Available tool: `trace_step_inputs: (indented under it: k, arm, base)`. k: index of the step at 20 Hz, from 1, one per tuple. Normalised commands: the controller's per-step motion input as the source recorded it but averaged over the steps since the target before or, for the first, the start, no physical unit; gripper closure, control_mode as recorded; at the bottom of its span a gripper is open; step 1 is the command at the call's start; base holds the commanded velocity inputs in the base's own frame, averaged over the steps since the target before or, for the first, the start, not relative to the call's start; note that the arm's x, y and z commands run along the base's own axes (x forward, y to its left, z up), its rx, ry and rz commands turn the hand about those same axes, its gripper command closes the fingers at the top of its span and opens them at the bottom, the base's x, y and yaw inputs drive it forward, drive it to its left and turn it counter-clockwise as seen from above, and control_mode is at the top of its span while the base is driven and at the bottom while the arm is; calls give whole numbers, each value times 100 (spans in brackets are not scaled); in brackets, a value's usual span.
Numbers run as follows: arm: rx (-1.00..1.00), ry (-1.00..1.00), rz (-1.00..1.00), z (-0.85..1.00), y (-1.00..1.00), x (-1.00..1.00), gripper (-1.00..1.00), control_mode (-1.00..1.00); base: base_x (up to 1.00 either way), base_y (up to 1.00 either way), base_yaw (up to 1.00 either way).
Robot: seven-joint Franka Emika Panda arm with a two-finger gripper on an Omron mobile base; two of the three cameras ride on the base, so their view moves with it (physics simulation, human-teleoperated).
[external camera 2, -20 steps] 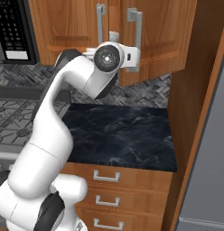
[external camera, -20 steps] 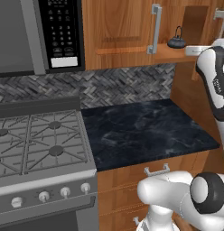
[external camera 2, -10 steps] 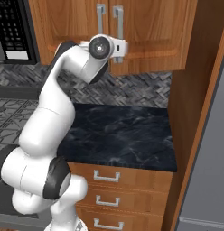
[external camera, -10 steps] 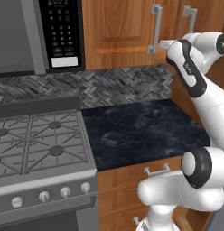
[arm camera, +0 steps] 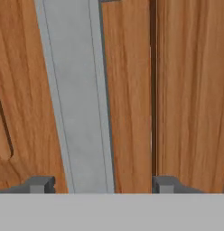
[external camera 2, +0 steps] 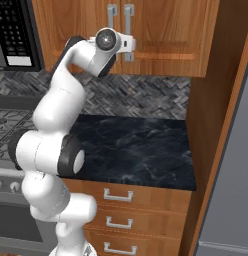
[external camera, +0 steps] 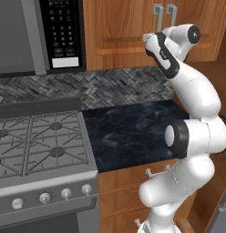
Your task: Pick the mug and place it in the sink. Pick the bowl and place it in the open cabinet and then close the cabinet.
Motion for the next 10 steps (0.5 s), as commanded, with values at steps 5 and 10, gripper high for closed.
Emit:
trace_step_inputs:
  k: [5,10]
  arm:
    - [0,-13,0,-27,0,99,-100,-100]
    - [0,-9,0,-28,0,100,-100,-100]
  base:
    - [0,0,0]
    - [0,0,0]
